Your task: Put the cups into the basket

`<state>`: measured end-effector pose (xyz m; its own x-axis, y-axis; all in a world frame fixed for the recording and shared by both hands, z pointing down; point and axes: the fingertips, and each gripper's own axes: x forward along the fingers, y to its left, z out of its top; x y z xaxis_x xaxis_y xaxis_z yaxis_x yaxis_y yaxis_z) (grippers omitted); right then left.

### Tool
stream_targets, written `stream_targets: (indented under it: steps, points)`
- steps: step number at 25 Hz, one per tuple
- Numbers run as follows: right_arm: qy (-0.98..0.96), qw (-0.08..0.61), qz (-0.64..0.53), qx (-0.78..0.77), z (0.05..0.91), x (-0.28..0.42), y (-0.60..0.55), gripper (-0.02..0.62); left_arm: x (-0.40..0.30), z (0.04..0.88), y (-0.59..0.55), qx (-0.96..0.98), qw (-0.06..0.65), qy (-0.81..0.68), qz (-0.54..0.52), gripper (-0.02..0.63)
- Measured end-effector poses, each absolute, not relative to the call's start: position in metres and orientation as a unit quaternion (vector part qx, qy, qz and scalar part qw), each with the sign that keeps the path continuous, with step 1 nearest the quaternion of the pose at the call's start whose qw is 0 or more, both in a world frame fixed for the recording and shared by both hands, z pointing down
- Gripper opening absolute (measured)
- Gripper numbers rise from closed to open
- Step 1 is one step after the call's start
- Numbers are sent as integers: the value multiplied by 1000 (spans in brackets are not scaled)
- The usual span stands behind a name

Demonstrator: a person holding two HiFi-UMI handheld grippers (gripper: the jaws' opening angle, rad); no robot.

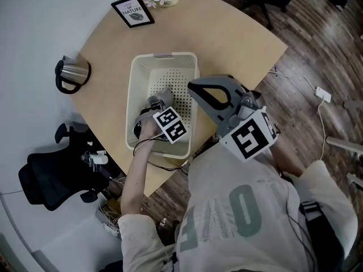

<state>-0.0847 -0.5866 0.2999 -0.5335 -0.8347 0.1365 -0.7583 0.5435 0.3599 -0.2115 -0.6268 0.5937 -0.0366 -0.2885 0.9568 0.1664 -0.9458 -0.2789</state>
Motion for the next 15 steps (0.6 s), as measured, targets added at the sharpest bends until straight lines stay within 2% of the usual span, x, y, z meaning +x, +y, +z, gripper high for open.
stream_targets:
  steps: [4, 15]
  points:
    - [-869, 147, -120, 457, 301, -84, -587, -3, -212, 597, -625, -667, 163, 30, -726, 64]
    - [-874, 145, -126, 446, 298, -85, -584, -3, -205, 580, -624, -676, 179, 55, -713, 127]
